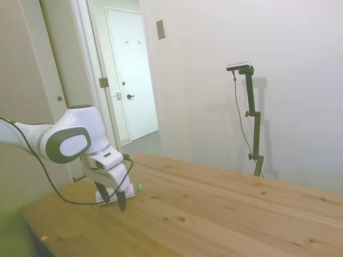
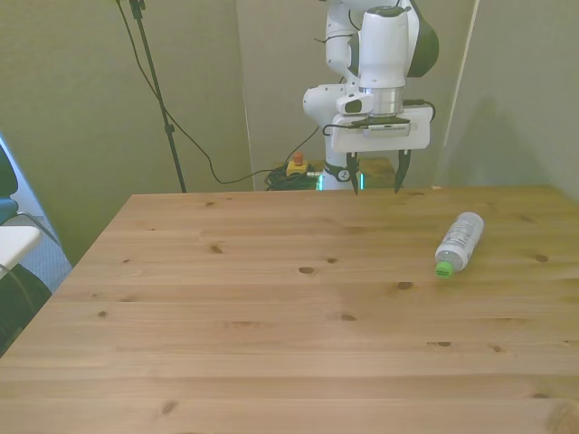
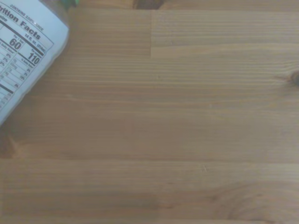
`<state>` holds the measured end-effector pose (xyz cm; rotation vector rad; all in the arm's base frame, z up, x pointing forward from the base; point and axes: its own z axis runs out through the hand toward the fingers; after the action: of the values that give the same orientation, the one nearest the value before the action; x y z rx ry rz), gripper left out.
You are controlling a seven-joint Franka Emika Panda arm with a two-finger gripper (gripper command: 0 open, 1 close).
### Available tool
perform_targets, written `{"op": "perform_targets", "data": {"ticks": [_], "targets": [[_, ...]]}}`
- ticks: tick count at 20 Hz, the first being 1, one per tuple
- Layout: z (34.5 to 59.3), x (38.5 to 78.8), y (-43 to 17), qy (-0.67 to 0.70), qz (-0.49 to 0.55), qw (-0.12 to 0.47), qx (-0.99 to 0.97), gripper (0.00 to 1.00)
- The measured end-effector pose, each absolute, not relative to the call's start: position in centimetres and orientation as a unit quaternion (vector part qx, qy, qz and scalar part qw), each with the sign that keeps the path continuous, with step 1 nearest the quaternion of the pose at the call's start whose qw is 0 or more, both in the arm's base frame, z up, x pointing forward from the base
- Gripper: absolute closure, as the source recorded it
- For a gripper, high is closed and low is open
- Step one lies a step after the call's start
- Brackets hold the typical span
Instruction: Stand the water bottle
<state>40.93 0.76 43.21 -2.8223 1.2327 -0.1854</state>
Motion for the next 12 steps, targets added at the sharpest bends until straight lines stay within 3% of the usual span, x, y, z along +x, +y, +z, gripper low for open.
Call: {"op": "perform_targets", "data": {"ticks": [5, 12], "targets": [[43.7, 41.6, 2.1, 0.393, -0.066, 0.028, -0.917, 0.00], [44.9, 46.7, 6.1, 0.423, -0.081, 0.050, -0.901, 0.00]]}}
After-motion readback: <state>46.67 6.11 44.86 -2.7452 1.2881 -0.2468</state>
